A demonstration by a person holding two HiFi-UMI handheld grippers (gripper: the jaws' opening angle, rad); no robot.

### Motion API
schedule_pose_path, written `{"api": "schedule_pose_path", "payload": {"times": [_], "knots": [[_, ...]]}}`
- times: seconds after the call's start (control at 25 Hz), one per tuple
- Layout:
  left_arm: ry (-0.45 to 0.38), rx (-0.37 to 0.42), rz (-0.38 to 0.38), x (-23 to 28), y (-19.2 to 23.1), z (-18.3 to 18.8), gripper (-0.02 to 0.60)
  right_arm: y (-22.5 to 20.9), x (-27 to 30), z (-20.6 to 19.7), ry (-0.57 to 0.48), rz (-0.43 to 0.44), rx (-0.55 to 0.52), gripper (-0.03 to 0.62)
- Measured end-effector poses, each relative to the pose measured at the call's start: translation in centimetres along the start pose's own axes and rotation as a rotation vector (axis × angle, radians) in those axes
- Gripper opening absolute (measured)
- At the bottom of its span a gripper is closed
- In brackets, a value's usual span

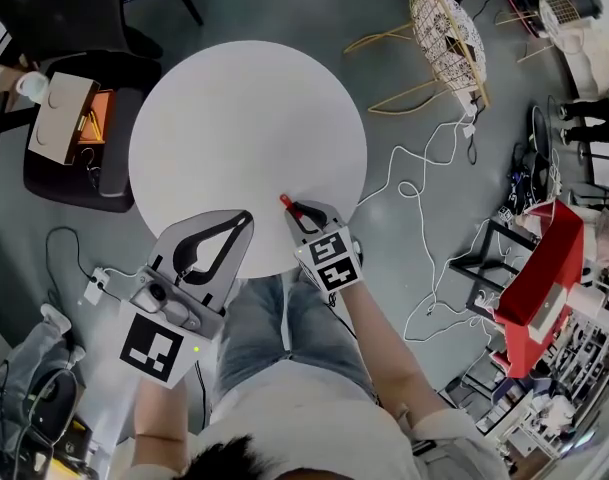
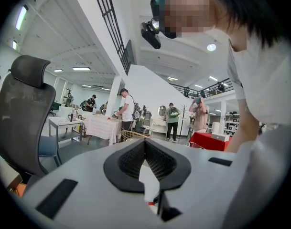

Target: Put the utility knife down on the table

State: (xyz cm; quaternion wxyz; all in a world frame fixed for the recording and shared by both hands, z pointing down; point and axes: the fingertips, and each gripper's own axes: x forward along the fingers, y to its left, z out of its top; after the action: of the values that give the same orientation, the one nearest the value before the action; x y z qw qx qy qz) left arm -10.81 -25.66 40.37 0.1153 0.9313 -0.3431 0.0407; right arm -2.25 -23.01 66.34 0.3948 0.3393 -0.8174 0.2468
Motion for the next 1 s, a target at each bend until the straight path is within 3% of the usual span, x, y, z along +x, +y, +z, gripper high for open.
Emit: {"api": "schedule_pose_path", "payload": {"times": [0.8, 1.0], "knots": [[-0.008, 0.038, 0.021, -1.0, -2.2, 1.4, 0.009, 1.1, -2.8, 3.1, -0.094, 0.029, -0.028, 0.066], [-0.017, 0.057, 0.034, -1.1, -3.0, 1.7, 0.009, 1.5, -5.2, 4.9, -0.179, 0.024, -0.047, 0.009]]}}
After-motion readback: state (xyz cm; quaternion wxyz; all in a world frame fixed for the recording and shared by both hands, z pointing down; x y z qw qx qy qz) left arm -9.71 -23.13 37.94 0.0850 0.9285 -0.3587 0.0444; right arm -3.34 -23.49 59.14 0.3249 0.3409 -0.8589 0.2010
